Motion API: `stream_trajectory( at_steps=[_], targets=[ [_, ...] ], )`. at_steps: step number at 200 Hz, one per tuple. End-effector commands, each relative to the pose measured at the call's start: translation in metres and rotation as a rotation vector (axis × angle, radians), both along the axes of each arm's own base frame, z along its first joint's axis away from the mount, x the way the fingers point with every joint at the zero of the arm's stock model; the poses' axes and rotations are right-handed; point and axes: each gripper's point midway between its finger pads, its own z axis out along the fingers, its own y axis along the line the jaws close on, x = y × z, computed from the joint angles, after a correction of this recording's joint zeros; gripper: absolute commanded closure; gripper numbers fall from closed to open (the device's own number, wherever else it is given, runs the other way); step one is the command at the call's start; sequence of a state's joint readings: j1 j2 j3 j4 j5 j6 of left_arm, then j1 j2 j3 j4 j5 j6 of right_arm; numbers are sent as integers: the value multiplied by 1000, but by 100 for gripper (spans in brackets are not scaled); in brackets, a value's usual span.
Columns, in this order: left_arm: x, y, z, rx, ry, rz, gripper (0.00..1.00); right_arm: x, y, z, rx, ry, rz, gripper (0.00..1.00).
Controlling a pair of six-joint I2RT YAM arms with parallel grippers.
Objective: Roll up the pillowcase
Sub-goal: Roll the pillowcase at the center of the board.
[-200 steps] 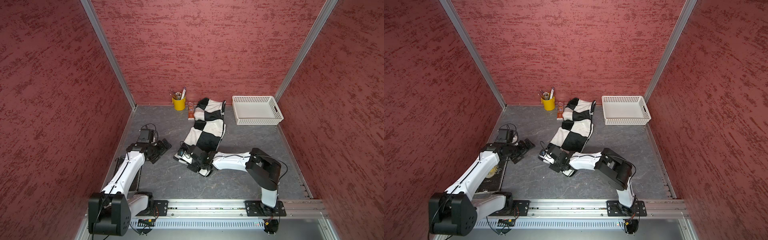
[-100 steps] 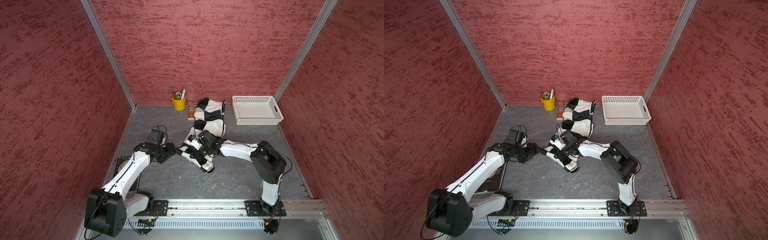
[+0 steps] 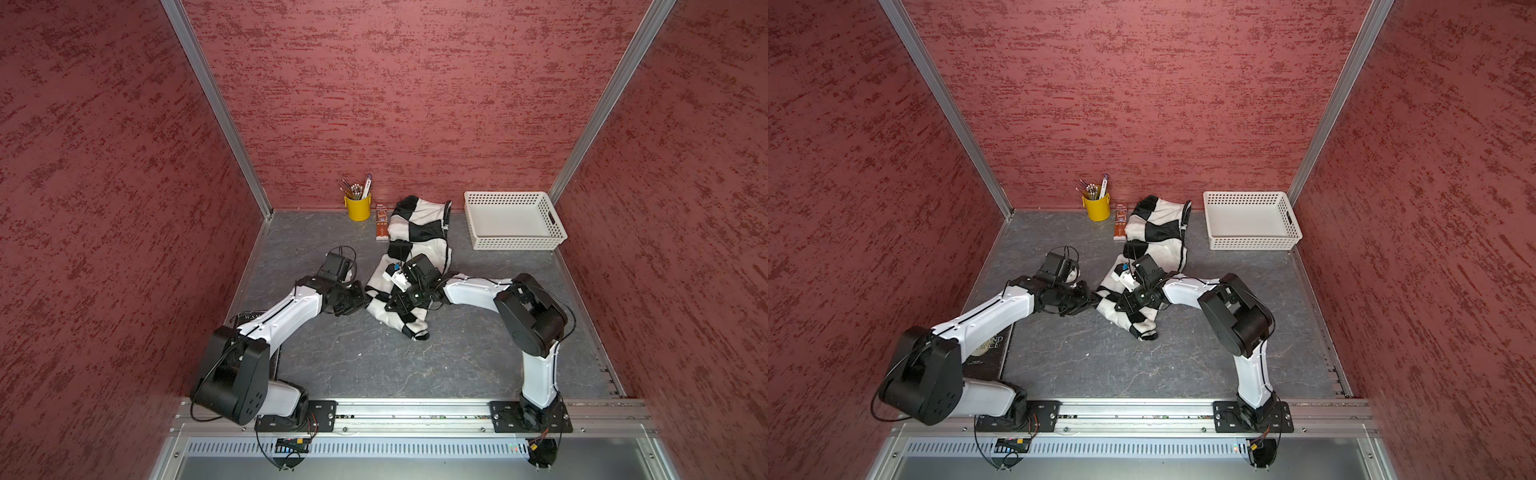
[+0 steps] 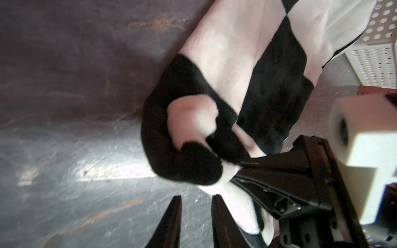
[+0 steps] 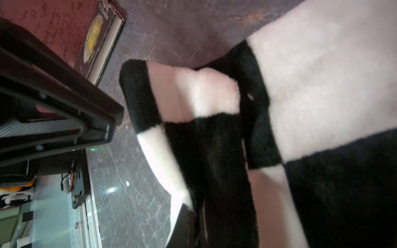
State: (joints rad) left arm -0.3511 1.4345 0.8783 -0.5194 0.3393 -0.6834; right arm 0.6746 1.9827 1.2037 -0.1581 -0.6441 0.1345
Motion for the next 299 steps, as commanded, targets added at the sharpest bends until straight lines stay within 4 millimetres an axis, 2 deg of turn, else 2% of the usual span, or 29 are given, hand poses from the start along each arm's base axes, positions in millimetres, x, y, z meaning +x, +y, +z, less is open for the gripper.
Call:
stream_trajectory(
  at_steps=[1,43,49,59,69,79,93,129,155,171,205,219,235,255,282,299],
  targets=[
    [29,-16,11,-42,-68,-16,74,17,3,9,33,-22,-15,100],
    [45,-16,-17,10,1,6,78,27,1,17,23,-57,-39,100],
    [47,-14,-21,25,11,11,78,28,0,21,17,-73,-47,93],
    [50,-12,-27,50,32,23,78,30,-5,28,-4,-100,-62,73],
    [53,-9,-31,66,47,34,78,28,-11,36,-26,-130,-68,59],
    [56,-8,-33,76,59,45,79,23,-19,42,-64,-159,-74,52],
    [60,-9,-34,74,57,50,79,11,-31,45,-119,-184,-69,49],
    [64,-7,-38,93,82,62,79,-30,-60,34,-232,-156,-41,49],
    [63,-3,-40,101,93,77,81,-44,-80,19,-301,-136,-53,55],
    [64,-2,-40,95,95,79,81,-38,-93,2,-394,-152,-76,61],
    [66,-3,-36,88,85,71,81,-3,-117,-21,-588,-256,-161,72],
    [66,-5,-36,85,84,68,81,8,-121,-28,-635,-286,-172,73],
    [65,-5,-38,87,90,68,81,15,-116,-31,-642,-294,-164,74],
    [63,-4,-42,93,114,78,81,25,-116,-20,-649,-329,-194,73],
    [65,-6,-39,85,115,88,81,33,-118,28,-651,-513,-231,59],
    [67,-7,-37,76,113,93,81,26,-98,52,-645,-701,-155,52]
  ],
)
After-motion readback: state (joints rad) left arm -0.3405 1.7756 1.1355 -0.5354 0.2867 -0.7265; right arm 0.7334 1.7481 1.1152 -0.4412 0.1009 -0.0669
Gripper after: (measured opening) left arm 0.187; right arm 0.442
